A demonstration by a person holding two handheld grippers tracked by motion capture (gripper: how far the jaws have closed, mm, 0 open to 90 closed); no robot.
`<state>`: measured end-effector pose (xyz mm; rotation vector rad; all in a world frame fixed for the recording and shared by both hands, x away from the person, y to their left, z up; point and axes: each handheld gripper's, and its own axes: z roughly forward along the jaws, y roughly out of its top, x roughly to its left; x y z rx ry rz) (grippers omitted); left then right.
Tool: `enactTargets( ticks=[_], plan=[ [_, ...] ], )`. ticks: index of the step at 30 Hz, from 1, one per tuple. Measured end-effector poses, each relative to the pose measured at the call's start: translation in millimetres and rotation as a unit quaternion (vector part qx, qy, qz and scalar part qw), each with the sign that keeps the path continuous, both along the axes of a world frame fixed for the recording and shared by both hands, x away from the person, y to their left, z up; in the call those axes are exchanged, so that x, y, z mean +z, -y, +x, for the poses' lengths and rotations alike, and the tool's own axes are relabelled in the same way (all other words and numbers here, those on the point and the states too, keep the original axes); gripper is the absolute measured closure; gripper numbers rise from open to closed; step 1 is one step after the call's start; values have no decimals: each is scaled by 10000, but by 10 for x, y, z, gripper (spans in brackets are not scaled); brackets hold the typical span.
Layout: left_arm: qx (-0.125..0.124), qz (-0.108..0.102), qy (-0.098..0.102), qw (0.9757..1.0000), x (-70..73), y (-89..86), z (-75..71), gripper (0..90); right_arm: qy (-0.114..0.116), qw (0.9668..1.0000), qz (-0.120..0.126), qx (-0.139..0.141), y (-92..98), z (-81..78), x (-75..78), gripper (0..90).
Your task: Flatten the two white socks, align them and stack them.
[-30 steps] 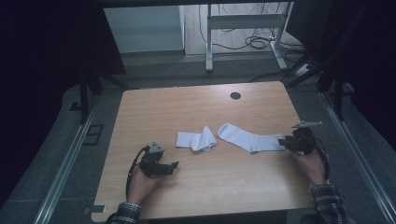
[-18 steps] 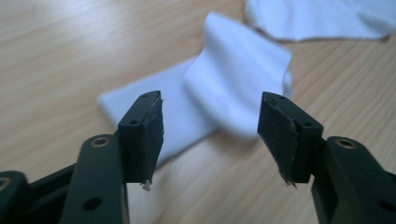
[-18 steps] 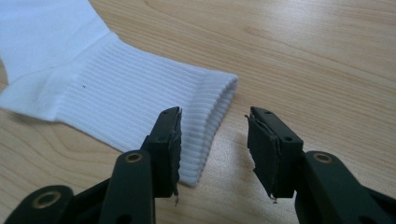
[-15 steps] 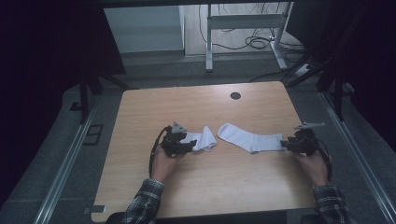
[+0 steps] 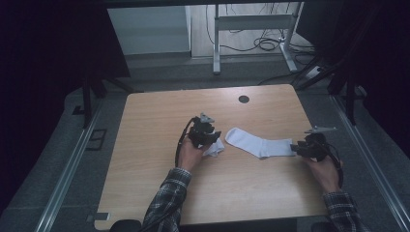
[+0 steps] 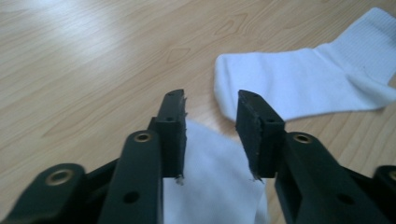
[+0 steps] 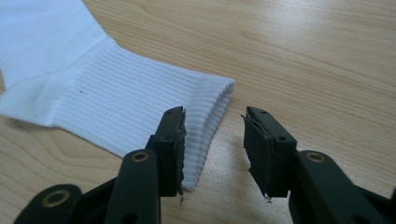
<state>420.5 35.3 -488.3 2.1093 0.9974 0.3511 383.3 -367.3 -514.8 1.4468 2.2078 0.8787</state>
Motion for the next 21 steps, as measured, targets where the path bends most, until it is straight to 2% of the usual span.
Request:
enactTargets(
  ticks=[1, 5, 11, 14, 21],
  plan=[
    [0, 0, 0, 10000, 0, 0, 0, 663, 0, 10000, 0, 0, 0, 0, 0, 589],
    [-65, 217, -16, 9997, -52, 203, 95, 706, 28, 10000, -19, 4, 22, 6, -6, 639],
    [-104, 326, -72, 9994, -138, 346, 175, 712, 1, 10000, 17, -1, 31, 14, -18, 661],
    [-102, 471, -115, 9988, -217, 439, 221, 693, 29, 10000, 46, 37, 25, 21, -21, 643],
    [-23, 589, -182, 9981, -311, 482, 271, 645, 45, 10000, -35, 32, 18, 42, -60, 576]
  ],
)
